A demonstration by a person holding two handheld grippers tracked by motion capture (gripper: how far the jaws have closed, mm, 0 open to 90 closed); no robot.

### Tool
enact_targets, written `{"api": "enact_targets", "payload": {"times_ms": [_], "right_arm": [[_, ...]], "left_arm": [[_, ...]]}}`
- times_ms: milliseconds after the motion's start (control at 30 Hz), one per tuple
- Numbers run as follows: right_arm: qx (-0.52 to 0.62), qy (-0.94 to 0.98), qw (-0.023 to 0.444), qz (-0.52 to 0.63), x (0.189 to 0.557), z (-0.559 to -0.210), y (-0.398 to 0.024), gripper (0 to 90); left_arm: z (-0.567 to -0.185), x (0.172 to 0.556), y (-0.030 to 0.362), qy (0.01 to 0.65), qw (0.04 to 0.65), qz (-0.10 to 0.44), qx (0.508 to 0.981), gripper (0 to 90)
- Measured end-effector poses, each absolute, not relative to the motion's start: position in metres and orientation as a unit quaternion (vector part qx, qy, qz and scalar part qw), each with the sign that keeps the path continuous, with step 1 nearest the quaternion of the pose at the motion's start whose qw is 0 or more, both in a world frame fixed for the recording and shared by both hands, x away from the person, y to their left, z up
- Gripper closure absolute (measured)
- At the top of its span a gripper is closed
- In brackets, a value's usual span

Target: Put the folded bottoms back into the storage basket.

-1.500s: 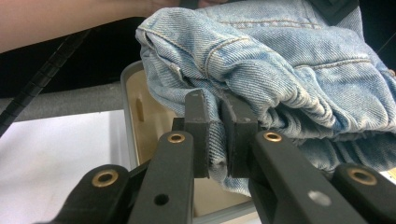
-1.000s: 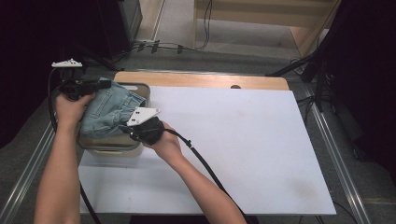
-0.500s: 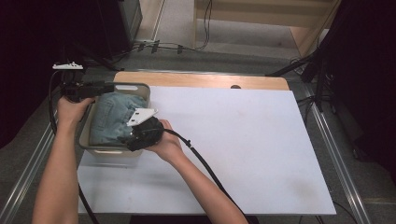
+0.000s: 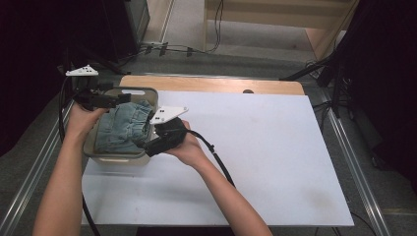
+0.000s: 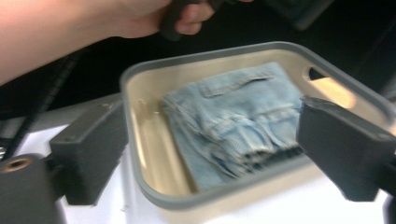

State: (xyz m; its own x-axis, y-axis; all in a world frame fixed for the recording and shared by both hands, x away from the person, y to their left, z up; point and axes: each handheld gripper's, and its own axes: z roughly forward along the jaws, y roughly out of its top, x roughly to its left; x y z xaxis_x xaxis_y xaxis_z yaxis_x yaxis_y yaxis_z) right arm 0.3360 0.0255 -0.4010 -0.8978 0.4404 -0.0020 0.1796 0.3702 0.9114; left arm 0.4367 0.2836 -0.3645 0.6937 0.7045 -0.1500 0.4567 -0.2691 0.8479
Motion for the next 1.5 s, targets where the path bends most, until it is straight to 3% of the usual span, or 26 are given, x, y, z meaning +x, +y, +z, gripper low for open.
{"api": "enact_targets", "payload": {"times_ms": [233, 800, 1500], "right_arm": [[0.201, 0.813, 0.15, 0.525, 0.329, -0.393, -0.005, 0.0], [0.227, 0.786, 0.16, 0.553, 0.314, -0.384, -0.063, 0.0], [0.275, 0.762, 0.193, 0.554, 0.296, -0.388, -0.139, 0.0]], "left_arm": [[-0.36, 0.423, 0.265, 0.347, 0.499, 0.132, 0.783, 0.0], [-0.354, 0.381, 0.228, 0.286, 0.541, 0.127, 0.78, 0.0], [-0.364, 0.35, 0.215, 0.276, 0.558, 0.143, 0.77, 0.0]]}}
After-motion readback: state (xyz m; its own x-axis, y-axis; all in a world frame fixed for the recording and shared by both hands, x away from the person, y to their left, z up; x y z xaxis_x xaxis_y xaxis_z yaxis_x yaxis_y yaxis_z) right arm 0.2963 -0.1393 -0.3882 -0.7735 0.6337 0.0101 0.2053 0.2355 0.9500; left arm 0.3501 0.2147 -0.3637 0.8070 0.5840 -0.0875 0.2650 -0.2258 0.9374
